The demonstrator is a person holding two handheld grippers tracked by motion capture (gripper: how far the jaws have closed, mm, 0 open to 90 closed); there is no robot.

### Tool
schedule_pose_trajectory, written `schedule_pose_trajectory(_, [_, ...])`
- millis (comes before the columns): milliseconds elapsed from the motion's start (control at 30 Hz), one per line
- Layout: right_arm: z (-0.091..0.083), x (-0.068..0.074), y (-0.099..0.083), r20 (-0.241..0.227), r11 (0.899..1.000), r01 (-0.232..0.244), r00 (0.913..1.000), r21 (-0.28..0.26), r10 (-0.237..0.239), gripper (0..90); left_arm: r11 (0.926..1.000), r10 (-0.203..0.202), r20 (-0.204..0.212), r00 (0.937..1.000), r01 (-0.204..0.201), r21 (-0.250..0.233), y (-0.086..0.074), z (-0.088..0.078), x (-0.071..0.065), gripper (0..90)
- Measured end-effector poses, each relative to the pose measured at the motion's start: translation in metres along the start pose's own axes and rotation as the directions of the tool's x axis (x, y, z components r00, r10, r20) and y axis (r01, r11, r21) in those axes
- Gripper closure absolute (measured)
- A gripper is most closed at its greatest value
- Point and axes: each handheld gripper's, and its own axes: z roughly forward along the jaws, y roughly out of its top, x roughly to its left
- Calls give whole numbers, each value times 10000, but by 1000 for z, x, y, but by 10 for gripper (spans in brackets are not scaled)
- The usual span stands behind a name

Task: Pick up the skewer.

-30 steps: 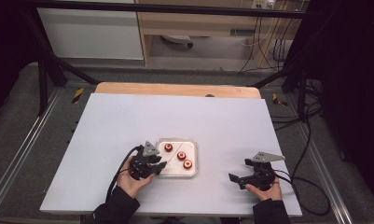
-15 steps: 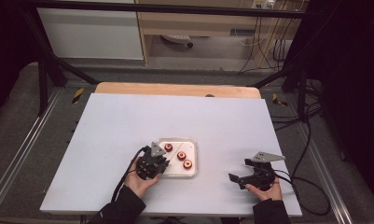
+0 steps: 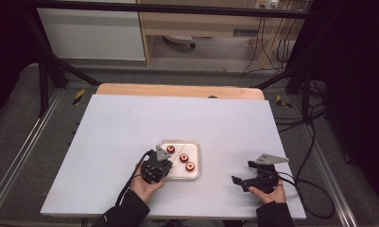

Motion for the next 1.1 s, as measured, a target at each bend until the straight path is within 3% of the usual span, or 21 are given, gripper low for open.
schedule_pose_trajectory(233, [0, 0, 0, -15, 10000, -29, 10000, 14, 29, 10, 9995, -294, 22, 9996, 294, -117, -2, 0, 1, 879])
schedule_pose_trajectory(467, [0, 0, 0, -16, 10000, -28, 10000, 18, 28, 10, 9972, -623, 320, 9975, 635, -386, -5, -1, 6, 886])
schedule_pose_trajectory(800, [1, 1, 0, -8, 10000, -38, 10000, 26, 38, 11, 9917, -552, 719, 9959, 630, -1120, -5, -15, 11, 886])
schedule_pose_trajectory(1100, [1, 2, 1, 77, 9999, 88, 9999, 94, -89, 9, 9923, 104, 1145, 9934, 39, -1237, -6, -28, 14, 886])
